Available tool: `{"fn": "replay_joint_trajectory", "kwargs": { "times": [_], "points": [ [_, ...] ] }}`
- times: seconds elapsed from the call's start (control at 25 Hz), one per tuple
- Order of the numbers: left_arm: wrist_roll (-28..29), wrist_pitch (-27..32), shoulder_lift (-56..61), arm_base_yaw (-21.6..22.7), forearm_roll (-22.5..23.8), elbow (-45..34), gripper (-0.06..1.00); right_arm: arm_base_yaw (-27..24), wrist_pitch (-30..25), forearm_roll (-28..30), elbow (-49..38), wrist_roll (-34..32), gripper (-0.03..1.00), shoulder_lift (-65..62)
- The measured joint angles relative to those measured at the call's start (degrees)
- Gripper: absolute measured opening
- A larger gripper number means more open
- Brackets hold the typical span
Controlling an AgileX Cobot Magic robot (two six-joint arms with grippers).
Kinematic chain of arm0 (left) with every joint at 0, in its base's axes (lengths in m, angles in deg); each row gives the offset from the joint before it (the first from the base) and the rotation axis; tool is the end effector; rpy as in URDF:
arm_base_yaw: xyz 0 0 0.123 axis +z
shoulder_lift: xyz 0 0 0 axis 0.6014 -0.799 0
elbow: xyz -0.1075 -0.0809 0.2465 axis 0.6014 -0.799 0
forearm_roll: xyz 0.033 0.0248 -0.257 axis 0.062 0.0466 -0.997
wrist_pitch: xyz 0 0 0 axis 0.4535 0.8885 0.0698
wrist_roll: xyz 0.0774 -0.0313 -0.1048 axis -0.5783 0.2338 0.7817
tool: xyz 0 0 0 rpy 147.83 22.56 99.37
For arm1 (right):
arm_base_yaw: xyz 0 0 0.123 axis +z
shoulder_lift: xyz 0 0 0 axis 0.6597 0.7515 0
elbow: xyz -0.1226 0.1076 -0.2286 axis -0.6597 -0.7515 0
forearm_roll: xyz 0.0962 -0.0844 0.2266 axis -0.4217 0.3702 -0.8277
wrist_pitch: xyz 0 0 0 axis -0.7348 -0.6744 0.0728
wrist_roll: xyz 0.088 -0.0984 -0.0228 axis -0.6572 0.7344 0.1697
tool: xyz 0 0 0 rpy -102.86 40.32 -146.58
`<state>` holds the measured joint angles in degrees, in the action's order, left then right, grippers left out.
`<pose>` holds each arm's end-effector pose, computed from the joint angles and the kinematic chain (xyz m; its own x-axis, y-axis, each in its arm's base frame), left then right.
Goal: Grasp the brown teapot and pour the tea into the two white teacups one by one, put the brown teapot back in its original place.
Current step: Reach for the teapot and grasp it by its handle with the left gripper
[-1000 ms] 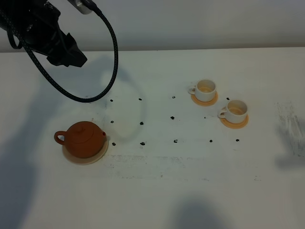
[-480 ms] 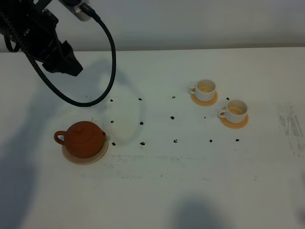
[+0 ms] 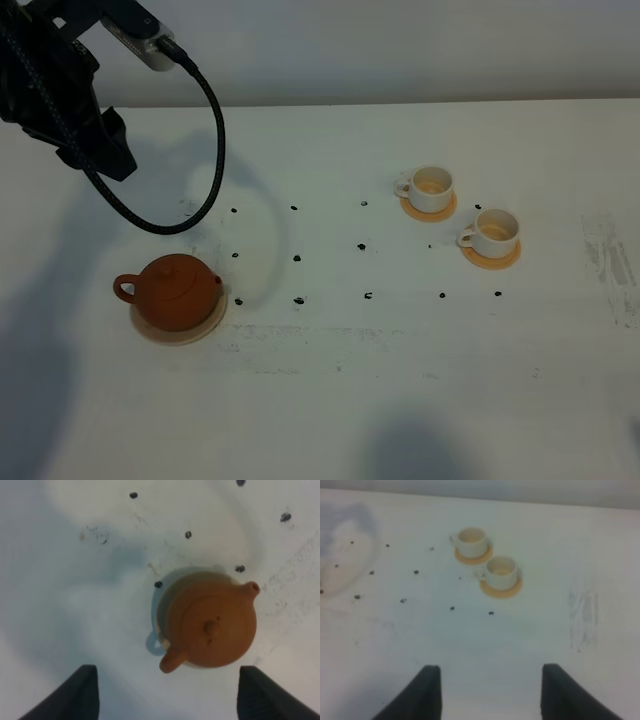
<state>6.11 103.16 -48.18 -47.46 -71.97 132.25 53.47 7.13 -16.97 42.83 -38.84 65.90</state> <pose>0.3938 -0.0902 0.2789 -0.5994 0.7092 -0.3712 0.7234 0.6785 0.1281 0.0457 0.0292 0.2795 -0.4171 -0.1063 -0.9026 -0.3404 0.9391 0.0467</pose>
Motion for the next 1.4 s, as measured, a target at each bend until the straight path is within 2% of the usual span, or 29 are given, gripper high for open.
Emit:
{"fn": "replay_joint_trajectory", "kwargs": {
  "times": [0.2, 0.4, 0.76, 1.04, 1.16, 1.4],
  "points": [
    [0.0, -1.9, -0.6, 0.0, 0.0, 0.0, 0.56, 0.0, 0.0, 0.6, -0.1, 0.5, 0.44, -3.5],
    [0.0, -2.2, -3.3, 0.0, 0.1, 0.0, 0.56, 0.0, -4.7, 4.6, -1.2, 0.9, 0.44, -3.9],
    [0.0, -4.6, -6.1, 0.0, 0.3, 0.0, 0.56, 0.0, -5.0, 7.9, -1.3, -2.8, 0.44, -3.9],
    [0.0, -5.7, -7.2, 0.0, 0.4, 0.0, 0.56, -0.2, -5.0, 8.0, -1.3, -3.3, 0.44, -3.9],
    [0.0, -5.7, -7.2, 0.0, 0.4, 0.0, 0.56, -3.2, -5.0, 7.9, -1.3, -3.3, 0.44, -3.9],
    [0.0, -5.7, -7.2, 0.0, 0.4, 0.0, 0.56, -14.3, -5.0, 7.9, -1.3, -3.4, 0.44, -3.9]
  ]
}}
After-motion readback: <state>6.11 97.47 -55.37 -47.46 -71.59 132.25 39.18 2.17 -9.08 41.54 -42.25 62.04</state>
